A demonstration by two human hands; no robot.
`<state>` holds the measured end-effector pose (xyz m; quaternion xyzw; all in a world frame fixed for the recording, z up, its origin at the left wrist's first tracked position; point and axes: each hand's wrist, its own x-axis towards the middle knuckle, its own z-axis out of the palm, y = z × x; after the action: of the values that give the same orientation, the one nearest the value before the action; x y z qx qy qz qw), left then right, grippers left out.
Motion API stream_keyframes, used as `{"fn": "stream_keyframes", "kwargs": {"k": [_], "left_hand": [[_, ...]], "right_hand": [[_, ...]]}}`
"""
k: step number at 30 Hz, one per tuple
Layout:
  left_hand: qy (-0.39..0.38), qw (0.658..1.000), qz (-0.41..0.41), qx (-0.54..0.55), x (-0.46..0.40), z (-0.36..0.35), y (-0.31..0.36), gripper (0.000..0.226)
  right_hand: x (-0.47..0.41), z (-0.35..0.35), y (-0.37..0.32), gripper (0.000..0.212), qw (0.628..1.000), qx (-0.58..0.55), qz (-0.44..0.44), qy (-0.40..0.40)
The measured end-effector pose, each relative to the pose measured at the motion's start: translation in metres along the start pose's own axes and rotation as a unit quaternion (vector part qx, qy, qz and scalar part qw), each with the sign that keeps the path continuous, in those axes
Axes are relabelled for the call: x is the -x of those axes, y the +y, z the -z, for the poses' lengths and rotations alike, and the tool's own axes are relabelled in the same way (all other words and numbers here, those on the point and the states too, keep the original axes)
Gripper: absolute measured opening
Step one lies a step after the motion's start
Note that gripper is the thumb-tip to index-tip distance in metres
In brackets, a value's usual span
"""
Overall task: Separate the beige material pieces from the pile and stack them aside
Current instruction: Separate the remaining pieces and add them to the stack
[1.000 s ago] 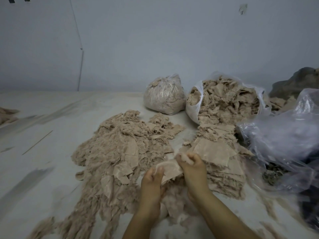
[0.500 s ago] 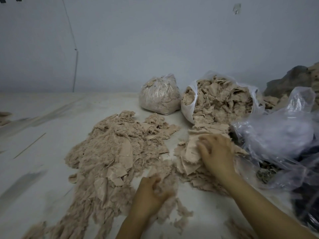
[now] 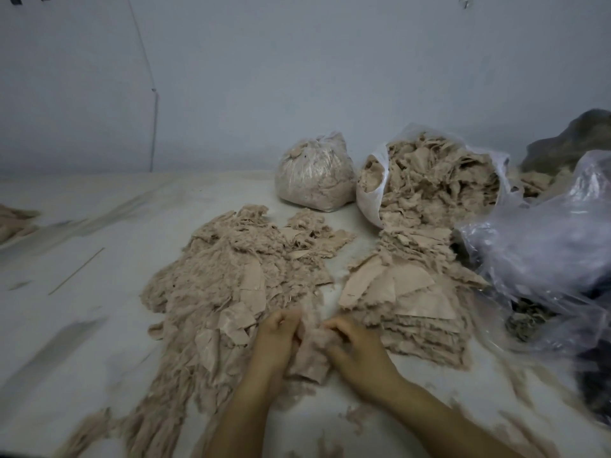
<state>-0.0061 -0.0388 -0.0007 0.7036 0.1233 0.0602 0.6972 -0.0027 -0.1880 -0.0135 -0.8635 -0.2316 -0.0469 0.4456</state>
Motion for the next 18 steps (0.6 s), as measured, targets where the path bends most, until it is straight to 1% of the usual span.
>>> {"fn": "stream_keyframes", "kwargs": {"k": [1, 2, 3, 4, 5, 6, 7, 8, 10, 11, 12, 14, 15, 16, 17, 18], "left_hand": [[-0.018, 1.000, -0.010, 0.003, 0.002, 0.002, 0.000, 0.022], [-0.045, 0.998, -0.017, -0.027, 0.004, 0.005, 0.000, 0.014], [-0.078, 0.992, -0.031, -0.099, 0.006, 0.008, -0.001, 0.018], [-0.106, 0.972, -0.051, -0.205, 0.007, 0.011, -0.003, 0.020], [-0.122, 0.944, -0.069, -0.298, 0.007, 0.013, -0.005, 0.023], [-0.123, 0.921, -0.069, -0.364, 0.007, 0.015, -0.009, 0.034], [-0.115, 0.904, -0.054, -0.409, 0.006, 0.017, -0.011, 0.042], [-0.096, 0.886, -0.037, -0.452, 0.004, 0.021, -0.014, 0.044], [-0.063, 0.855, -0.012, -0.515, -0.001, 0.030, -0.012, 0.038], [-0.052, 0.853, 0.001, -0.520, -0.005, 0.034, -0.010, 0.034], [-0.042, 0.857, 0.003, -0.514, -0.007, 0.037, -0.008, 0.031], [-0.021, 0.869, -0.016, -0.494, -0.011, 0.037, -0.003, 0.024], [-0.015, 0.877, -0.028, -0.479, -0.013, 0.035, -0.001, 0.018], [-0.010, 0.883, -0.038, -0.467, -0.014, 0.032, 0.001, 0.011], [-0.010, 0.889, -0.043, -0.456, -0.015, 0.030, 0.002, 0.007], [-0.012, 0.892, -0.045, -0.449, -0.016, 0.028, 0.002, 0.007]], "right_hand": [[-0.002, -0.001, -0.001, 0.005, 0.998, -0.041, -0.024, 0.044], [-0.006, 0.000, -0.001, 0.009, 0.994, -0.063, -0.039, 0.086], [-0.012, 0.005, 0.001, 0.008, 0.993, -0.025, -0.042, 0.107], [-0.020, 0.011, 0.007, 0.020, 0.990, 0.079, -0.036, 0.110], [-0.028, 0.018, 0.014, 0.035, 0.974, 0.207, -0.046, 0.082], [-0.036, 0.027, 0.021, 0.044, 0.949, 0.304, -0.078, 0.041], [-0.042, 0.035, 0.027, 0.047, 0.929, 0.351, -0.117, -0.002], [-0.046, 0.040, 0.032, 0.048, 0.919, 0.365, -0.142, -0.033], [-0.047, 0.042, 0.042, 0.049, 0.918, 0.369, -0.137, -0.044], [-0.046, 0.040, 0.046, 0.053, 0.919, 0.371, -0.125, -0.040], [-0.044, 0.038, 0.048, 0.061, 0.921, 0.369, -0.118, -0.031], [-0.044, 0.037, 0.051, 0.082, 0.914, 0.388, -0.112, -0.027], [-0.045, 0.037, 0.050, 0.086, 0.906, 0.408, -0.109, -0.026], [-0.047, 0.037, 0.049, 0.083, 0.898, 0.427, -0.107, -0.021], [-0.050, 0.038, 0.048, 0.073, 0.889, 0.445, -0.103, -0.020], [-0.053, 0.039, 0.046, 0.059, 0.882, 0.460, -0.102, -0.025]]}}
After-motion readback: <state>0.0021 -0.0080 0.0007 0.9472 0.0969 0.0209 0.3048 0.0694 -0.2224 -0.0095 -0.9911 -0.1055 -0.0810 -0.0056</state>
